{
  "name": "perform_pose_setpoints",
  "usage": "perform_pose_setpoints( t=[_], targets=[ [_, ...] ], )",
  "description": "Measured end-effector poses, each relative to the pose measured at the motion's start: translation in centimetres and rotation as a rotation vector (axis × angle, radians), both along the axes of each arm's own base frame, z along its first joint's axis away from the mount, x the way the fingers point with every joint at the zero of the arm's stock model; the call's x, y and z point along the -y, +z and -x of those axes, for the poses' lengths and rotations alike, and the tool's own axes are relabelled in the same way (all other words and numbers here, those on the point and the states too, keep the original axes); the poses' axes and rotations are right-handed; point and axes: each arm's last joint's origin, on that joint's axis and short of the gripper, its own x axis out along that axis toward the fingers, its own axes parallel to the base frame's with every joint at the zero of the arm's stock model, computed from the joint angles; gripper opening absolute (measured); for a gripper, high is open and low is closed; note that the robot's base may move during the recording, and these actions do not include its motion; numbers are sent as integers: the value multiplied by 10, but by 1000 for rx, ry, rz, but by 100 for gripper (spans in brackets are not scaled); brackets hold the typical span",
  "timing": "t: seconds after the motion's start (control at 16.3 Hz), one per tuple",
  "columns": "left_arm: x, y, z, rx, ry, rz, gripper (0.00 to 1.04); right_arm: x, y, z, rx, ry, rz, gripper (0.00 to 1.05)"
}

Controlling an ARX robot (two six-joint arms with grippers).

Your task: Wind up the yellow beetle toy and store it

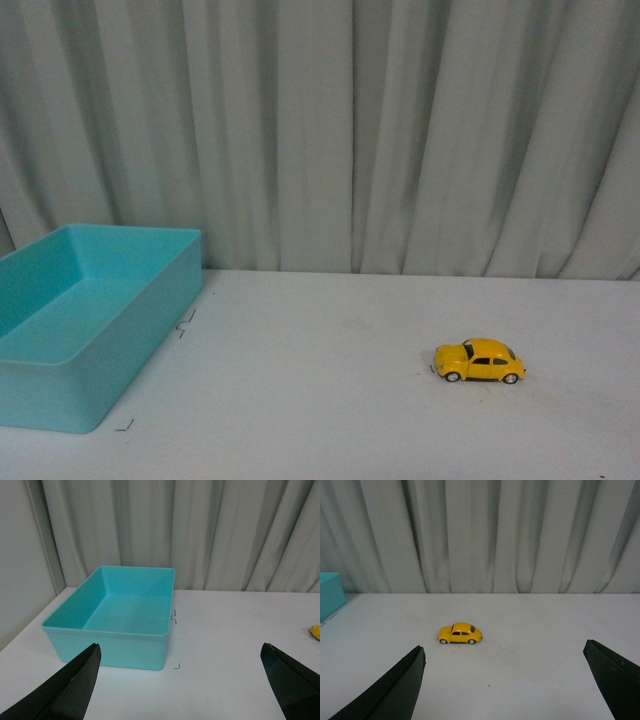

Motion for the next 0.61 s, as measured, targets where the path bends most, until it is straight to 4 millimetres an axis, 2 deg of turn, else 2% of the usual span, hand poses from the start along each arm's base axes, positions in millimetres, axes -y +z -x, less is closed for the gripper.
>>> perform_pose_setpoints(
  t=[0.61],
  targets=[
    [0,0,0,0,0,0,98,0,0,0,0,0,0,98]
  ],
)
